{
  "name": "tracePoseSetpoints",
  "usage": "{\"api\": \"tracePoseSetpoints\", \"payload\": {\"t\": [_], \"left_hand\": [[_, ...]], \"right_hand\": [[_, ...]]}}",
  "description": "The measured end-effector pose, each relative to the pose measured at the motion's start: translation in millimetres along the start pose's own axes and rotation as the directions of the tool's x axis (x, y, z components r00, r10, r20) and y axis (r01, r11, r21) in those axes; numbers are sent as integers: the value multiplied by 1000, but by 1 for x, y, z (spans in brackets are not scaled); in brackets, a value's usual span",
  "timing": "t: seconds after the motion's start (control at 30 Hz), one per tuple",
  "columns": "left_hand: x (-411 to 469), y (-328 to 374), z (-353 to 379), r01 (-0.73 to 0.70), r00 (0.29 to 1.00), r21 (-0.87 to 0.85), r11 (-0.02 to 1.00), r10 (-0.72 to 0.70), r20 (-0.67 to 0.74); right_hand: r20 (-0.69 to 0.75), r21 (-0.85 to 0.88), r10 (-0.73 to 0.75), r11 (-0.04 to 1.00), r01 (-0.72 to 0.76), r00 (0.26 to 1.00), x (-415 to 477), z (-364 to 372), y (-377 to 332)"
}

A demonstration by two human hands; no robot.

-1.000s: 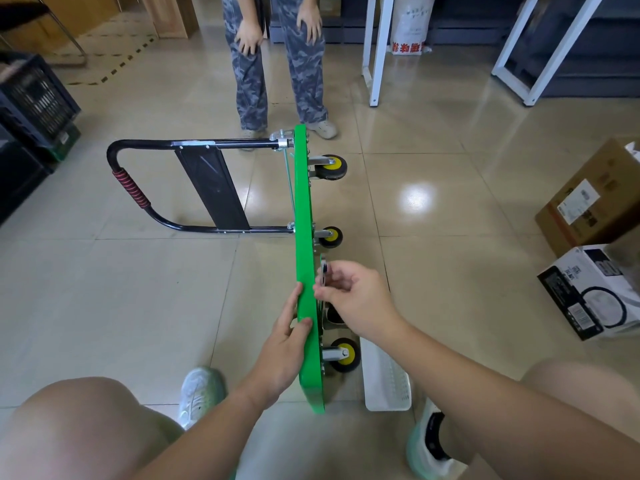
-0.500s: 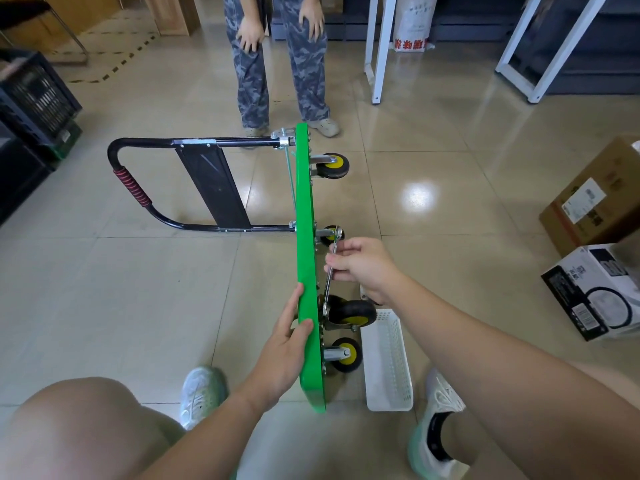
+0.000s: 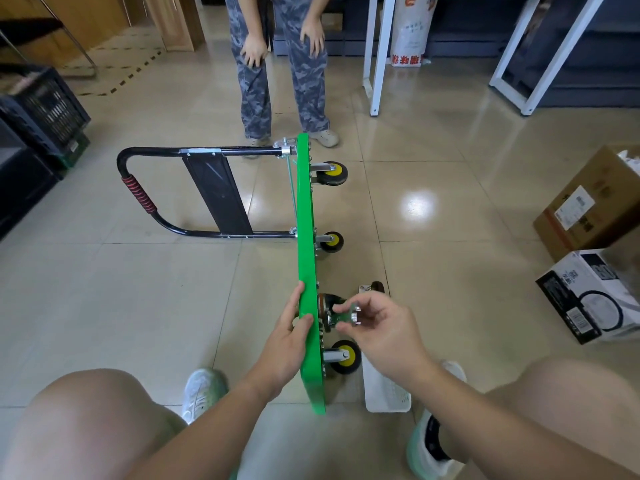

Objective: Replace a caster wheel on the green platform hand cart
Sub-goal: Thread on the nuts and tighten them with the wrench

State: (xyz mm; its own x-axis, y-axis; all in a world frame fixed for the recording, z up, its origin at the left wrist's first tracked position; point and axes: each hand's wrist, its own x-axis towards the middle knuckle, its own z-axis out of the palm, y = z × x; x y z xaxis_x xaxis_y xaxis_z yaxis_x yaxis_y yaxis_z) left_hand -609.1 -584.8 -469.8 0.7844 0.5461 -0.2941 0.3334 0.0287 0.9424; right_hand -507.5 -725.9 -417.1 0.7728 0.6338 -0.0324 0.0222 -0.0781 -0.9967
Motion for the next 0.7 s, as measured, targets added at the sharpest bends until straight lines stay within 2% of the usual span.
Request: {"api": "tracePoseSetpoints", "payload": {"t": [0.3,0.47,0.57,0.7], "left_hand": [[-1,1,-1,32,999,-30,999,-31,14],[4,-2,1,46,999,-74,996,-45,12],[6,-7,-1,32,999,-74,997,-31,16],[5,-5,-1,22,1000,-80,997,-20,23]], "right_hand": [[46,-6,-128,992,128,991,-11,23,13],[53,-78,-187,978,191,981,-3,24,16],[112,-137,-238,958,252,965,-4,25,22],[87,-130,-226,963,236,970,4,26,21]]}}
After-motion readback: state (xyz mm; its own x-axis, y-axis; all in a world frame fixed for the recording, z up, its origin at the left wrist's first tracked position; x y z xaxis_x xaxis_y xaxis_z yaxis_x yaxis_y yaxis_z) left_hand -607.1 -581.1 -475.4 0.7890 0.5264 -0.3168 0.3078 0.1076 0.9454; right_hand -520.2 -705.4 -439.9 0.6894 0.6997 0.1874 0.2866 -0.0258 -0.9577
